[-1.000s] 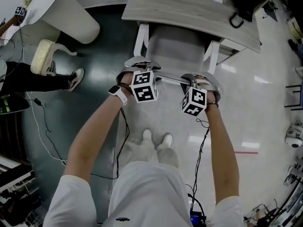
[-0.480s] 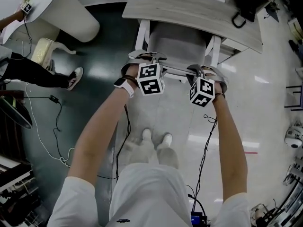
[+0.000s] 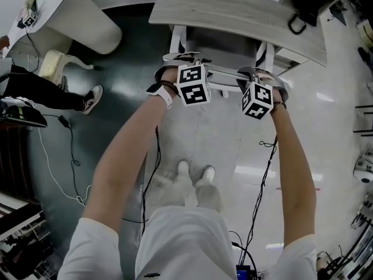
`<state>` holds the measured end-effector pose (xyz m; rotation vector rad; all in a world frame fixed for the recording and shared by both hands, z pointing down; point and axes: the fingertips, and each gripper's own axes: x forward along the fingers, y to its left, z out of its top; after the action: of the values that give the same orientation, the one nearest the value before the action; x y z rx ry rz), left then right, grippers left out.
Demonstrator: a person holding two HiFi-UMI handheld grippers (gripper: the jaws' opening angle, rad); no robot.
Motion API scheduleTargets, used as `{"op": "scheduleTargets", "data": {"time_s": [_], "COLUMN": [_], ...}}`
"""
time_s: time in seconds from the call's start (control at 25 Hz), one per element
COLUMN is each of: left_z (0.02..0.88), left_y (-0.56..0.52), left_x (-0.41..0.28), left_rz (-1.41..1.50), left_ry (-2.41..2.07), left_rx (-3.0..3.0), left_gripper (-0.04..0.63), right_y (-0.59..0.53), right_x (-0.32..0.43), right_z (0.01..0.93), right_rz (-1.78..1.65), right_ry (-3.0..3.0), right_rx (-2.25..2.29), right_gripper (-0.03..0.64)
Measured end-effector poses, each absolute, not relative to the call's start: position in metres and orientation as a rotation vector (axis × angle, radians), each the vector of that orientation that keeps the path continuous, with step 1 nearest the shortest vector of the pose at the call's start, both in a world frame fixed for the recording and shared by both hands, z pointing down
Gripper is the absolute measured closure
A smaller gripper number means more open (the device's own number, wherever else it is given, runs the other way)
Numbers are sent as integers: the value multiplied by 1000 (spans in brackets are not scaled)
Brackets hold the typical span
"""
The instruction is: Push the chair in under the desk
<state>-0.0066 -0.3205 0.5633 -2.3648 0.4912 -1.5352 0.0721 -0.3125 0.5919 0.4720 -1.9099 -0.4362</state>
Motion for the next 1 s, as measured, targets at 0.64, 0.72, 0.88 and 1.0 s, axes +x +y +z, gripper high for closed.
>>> {"op": "scheduleTargets", "data": {"time_s": [0.64,0.72,0.88,1.0], "left_z": [564,564,562,564], "left_y": [-375,-383,-393,-395], "left_x": [-8,-6,-6,-5], "left_rz": [-1533,-1511,-1469,-1470], "left_ry": [485,483,495,463], "left_rx": [-2344,-2339,-2326,-2337], "left_gripper": [420,420,422,423], "right_y": [-364,-371,-383,-385], "right_x": [71,73,73,74], "right_z": [592,593,593,595], "right_rz": [-470,-452,-431,-410], "right_ry": [-1887,-1885,-1888,-1888], "right_rx": [511,505,507,498], "right_gripper": [554,554,555,557]}}
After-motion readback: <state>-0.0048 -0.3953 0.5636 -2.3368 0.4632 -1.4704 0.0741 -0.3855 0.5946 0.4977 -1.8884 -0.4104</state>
